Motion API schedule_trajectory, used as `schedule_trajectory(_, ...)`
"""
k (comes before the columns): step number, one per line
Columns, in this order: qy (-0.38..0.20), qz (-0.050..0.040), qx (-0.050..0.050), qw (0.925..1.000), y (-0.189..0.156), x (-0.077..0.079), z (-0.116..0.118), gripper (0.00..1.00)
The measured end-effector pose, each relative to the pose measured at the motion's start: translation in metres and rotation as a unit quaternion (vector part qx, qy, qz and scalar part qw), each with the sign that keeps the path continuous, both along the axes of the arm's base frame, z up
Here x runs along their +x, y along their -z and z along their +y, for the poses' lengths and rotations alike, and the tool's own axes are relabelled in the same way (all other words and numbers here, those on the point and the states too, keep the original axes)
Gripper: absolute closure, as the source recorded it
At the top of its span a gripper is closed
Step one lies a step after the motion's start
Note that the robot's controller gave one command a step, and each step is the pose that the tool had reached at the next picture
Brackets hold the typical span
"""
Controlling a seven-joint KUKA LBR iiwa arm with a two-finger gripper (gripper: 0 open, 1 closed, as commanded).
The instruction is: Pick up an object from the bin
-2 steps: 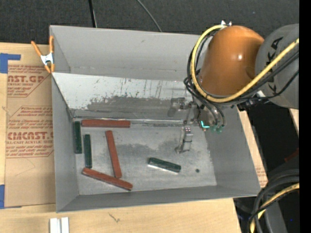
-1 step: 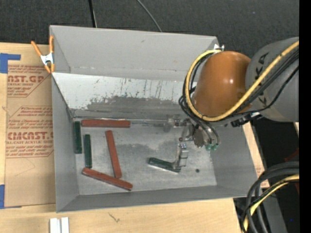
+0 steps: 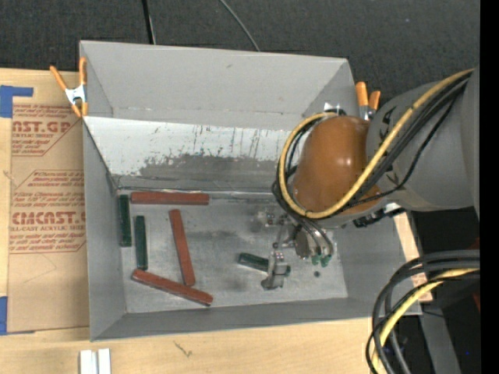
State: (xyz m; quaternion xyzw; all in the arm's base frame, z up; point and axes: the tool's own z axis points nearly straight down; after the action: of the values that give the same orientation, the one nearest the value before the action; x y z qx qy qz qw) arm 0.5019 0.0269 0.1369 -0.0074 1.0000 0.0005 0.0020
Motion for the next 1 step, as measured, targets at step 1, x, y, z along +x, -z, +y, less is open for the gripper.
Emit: schedule_trajectory(1, -0.114, 0.0019, 0.0, 0.9935, 0.0575, 0.0139, -0.0646, 1.0)
